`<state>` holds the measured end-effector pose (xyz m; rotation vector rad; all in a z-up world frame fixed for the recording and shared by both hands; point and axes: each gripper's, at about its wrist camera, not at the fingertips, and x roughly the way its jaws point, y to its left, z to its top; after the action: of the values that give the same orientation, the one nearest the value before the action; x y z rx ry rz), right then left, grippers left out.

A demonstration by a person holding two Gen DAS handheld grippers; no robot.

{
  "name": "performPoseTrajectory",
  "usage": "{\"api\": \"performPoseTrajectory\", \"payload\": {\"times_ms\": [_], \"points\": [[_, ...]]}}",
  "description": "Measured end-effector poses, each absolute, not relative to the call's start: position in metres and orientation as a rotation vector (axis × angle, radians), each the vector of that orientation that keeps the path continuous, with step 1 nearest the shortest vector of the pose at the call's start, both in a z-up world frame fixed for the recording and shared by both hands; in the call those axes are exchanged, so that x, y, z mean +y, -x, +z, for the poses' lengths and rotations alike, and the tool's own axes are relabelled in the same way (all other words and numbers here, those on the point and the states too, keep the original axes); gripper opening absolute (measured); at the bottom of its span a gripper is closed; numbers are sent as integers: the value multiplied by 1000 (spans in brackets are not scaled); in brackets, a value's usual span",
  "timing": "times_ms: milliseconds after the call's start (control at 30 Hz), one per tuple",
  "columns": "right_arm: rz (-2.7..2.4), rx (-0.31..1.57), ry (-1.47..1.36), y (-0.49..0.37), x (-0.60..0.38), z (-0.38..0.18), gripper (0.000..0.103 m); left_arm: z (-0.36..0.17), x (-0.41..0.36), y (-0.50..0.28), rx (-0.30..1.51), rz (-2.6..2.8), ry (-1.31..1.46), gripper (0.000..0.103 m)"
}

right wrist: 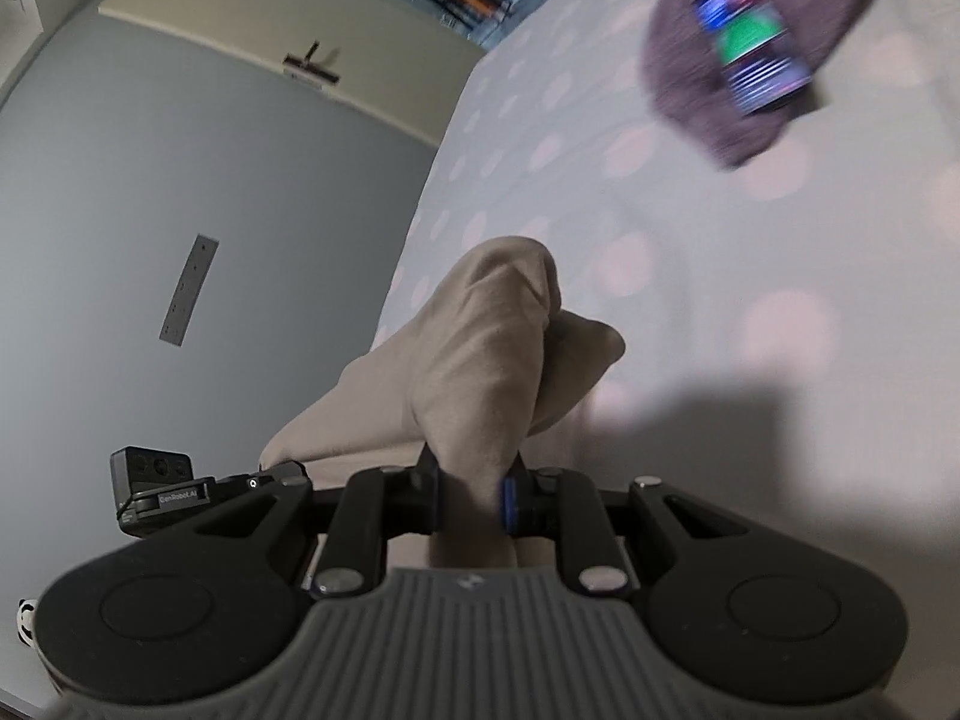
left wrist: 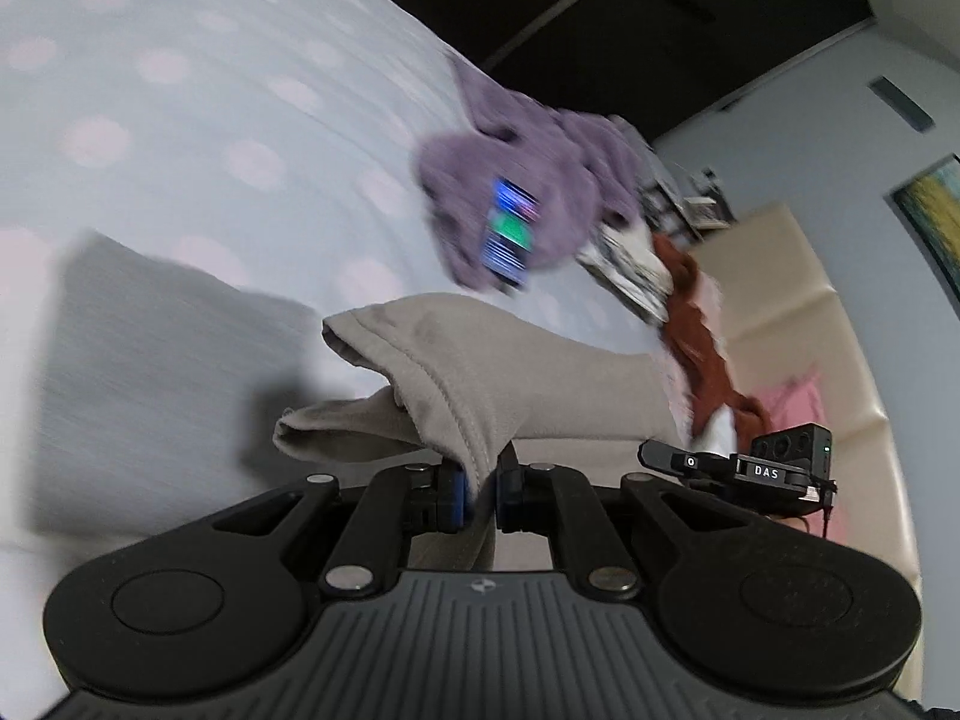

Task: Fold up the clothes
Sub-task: 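Grasp the folded beige shirt with both grippers and lift it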

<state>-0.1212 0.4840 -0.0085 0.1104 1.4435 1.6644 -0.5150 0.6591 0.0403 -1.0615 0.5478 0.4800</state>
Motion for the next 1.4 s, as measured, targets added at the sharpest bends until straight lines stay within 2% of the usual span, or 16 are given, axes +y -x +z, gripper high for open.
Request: {"api": "performPoseTrajectory", "payload": {"times_ms": [333, 667, 700, 800, 900, 1033, 1133, 1267, 1400], "points": [[1685, 1515, -58, 212, 601, -34, 20, 9, 743, 594, 548, 563, 1119, 7], [1595, 1637, -1, 238, 630, -101, 21, -76, 771, 619, 604, 609, 1257, 10], [1612, 1598, 17, 239, 629, -96, 22, -85, 771, 618, 617, 629, 1266, 14], [1660, 1480, 71, 242, 625, -81, 38, -99, 771, 621, 652, 694, 1267, 23], [1703, 1360, 124, 246, 622, -67, 43, -90, 769, 635, 624, 705, 1239, 23], [1753, 1198, 194, 250, 618, -47, 43, -46, 760, 648, 564, 832, 1080, 23], [1785, 1075, 244, 253, 614, -33, 42, -18, 746, 641, 421, 752, 1005, 23], [1794, 952, 375, 289, 630, -29, 34, -25, 736, 597, 461, 636, 995, 24], [1739, 875, 459, 321, 653, -39, 34, -47, 741, 570, 499, 721, 952, 24]]}}
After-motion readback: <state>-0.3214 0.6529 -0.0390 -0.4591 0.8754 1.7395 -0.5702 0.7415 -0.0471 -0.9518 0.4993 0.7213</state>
